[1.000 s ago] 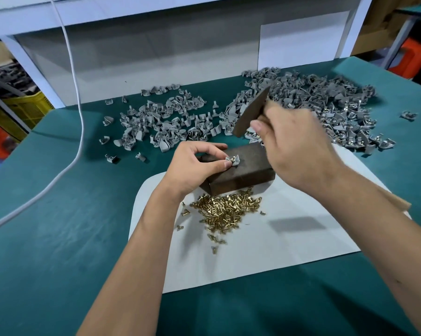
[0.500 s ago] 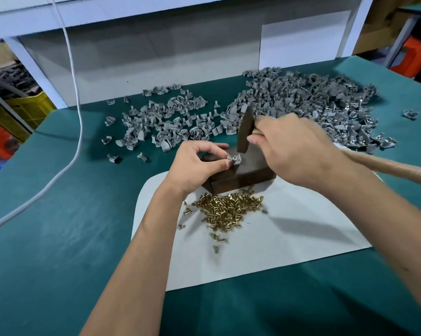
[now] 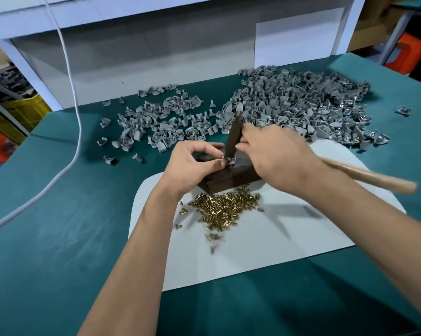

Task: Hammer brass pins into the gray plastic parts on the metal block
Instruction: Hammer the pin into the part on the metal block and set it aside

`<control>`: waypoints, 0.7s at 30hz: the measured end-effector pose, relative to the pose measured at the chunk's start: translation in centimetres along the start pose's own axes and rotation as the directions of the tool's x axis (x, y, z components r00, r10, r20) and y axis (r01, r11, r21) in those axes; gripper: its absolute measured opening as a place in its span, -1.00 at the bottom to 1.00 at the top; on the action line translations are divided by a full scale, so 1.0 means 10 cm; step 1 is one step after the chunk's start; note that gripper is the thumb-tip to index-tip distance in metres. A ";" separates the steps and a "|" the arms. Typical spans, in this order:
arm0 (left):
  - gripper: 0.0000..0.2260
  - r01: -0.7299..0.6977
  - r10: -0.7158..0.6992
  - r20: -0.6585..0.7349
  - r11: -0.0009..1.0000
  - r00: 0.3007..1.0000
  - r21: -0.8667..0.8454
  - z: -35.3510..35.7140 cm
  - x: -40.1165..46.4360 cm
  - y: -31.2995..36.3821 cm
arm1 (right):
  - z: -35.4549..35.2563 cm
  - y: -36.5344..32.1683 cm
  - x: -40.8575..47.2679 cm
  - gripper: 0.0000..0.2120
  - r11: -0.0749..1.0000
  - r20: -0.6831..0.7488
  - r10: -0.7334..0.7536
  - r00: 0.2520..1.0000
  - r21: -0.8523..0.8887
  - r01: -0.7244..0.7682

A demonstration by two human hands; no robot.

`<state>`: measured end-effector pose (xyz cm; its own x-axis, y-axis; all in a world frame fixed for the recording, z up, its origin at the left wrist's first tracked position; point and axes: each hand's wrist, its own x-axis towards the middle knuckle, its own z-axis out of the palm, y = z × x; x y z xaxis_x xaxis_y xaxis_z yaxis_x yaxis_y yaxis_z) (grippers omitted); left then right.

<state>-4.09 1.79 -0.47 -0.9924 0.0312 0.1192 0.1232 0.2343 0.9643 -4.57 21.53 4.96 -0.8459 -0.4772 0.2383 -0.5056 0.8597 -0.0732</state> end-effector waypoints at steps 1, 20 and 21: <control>-0.79 -0.006 0.006 0.000 1.000 1.000 0.005 0.00 -0.01 0.00 | 0.01 0.04 0.02 -0.78 1.000 0.042 0.000 0.999 -0.021 0.001; -0.83 -0.006 0.006 -0.008 0.999 1.000 -0.035 0.06 0.01 -0.03 | -0.13 0.87 -0.35 -0.77 0.956 0.273 0.284 0.919 -0.013 -0.292; -0.83 -0.007 0.007 -0.005 1.000 1.000 -0.030 0.07 0.00 -0.02 | -0.14 0.85 -0.32 -0.80 0.961 0.237 0.270 0.933 -0.002 -0.277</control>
<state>-4.16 2.42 -0.83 -0.9915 0.0281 0.1267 0.1298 0.2051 0.9701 -5.90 30.65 4.94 -0.9662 -0.2566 -0.0265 -0.2509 0.9586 -0.1344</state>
